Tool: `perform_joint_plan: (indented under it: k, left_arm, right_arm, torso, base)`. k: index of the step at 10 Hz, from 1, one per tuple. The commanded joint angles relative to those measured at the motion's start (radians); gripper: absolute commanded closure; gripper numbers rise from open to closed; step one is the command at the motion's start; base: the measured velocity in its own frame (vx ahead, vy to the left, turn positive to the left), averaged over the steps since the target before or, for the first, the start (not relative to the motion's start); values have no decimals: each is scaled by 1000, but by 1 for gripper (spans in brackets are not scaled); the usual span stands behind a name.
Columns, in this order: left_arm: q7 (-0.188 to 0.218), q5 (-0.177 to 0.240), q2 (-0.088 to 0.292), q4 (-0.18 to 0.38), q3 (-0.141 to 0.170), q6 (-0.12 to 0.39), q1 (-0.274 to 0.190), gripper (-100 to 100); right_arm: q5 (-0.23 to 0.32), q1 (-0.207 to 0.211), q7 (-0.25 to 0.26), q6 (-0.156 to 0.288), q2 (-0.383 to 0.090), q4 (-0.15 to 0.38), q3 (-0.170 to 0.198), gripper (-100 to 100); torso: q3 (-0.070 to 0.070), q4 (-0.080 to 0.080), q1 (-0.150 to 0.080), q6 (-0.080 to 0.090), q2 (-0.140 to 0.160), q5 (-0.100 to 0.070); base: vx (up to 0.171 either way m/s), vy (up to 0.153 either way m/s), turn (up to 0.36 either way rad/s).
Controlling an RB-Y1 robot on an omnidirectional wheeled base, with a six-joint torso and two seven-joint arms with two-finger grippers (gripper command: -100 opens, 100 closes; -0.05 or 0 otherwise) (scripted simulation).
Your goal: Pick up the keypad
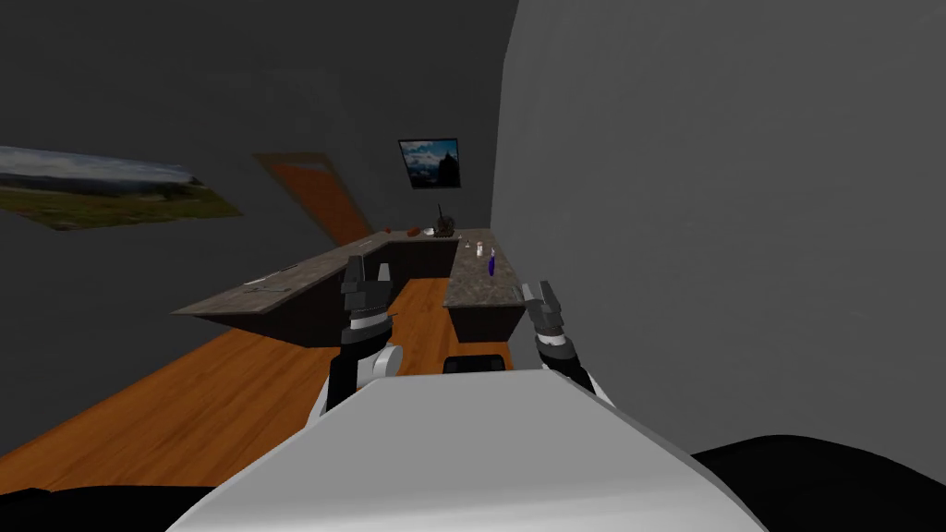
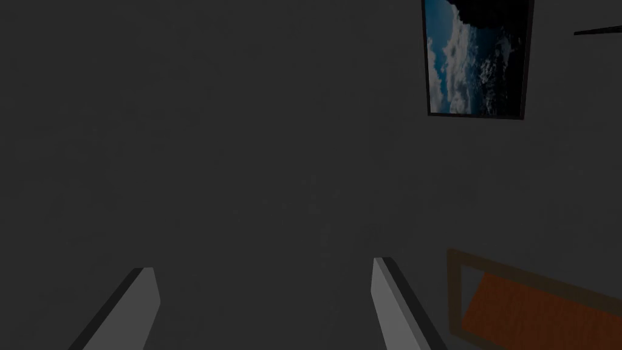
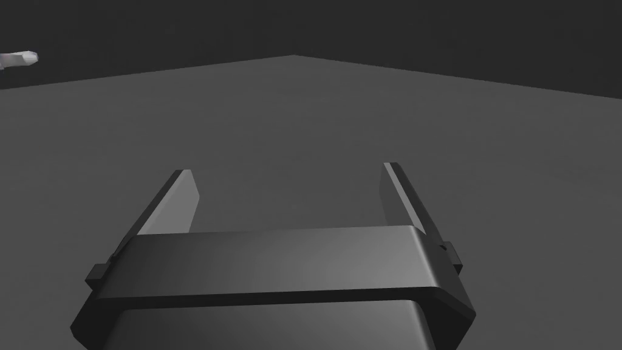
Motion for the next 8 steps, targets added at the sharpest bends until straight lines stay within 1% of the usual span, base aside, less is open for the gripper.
perform_joint_plan:
  k: [1, 2, 3, 4, 5, 6, 7, 8]
  left_arm:
    - [0, 0, 0, 0, 0, 0, 0, 0]
    - [0, 0, 0, 0, 0, 0, 0, 0]
    - [0, 0, 0, 0, 0, 0, 0, 0]
    - [0, 0, 0, 0, 0, 0, 0, 0]
    - [0, 0, 0, 0, 0, 0, 0, 0]
    - [0, 0, 0, 0, 0, 0, 0, 0]
    - [0, 0, 0, 0, 0, 0, 0, 0]
    - [0, 0, 0, 0, 0, 0, 0, 0]
  right_arm:
    - [-15, 30, -9, -15, -50, 42, 36, -100]
    - [-15, 30, -9, -15, -61, 42, 36, -100]
    - [-28, 55, -17, -25, -101, 78, 69, -100]
    - [-28, 55, -17, -25, -108, 78, 69, -100]
    - [-41, 79, -26, -35, -147, 114, 103, -100]
    - [-41, 79, -26, -35, -156, 114, 103, -100]
    - [-56, 102, -36, -43, -195, 152, 138, -100]
    - [-56, 102, -36, -43, -204, 152, 138, -100]
  torso:
    - [0, 0, 0, 0, 0, 0]
    - [0, 0, 1, -1, 0, 0]
    - [0, 0, 0, 0, 0, 0]
    - [0, 0, 0, -1, 0, 0]
    - [0, 0, -1, 0, 0, 0]
    - [0, 0, 0, 0, 0, 0]
    - [0, 0, -1, 0, 0, 0]
    - [0, 0, -1, -1, 0, 0]
  base:
    - [-27, 69, 241]
    - [-22, 52, 140]
    - [-27, 52, 217]
    - [-24, 42, 129]
    - [-26, 58, 243]
    - [-16, 45, 134]
    - [-18, 53, 278]
    - [-11, 41, 133]
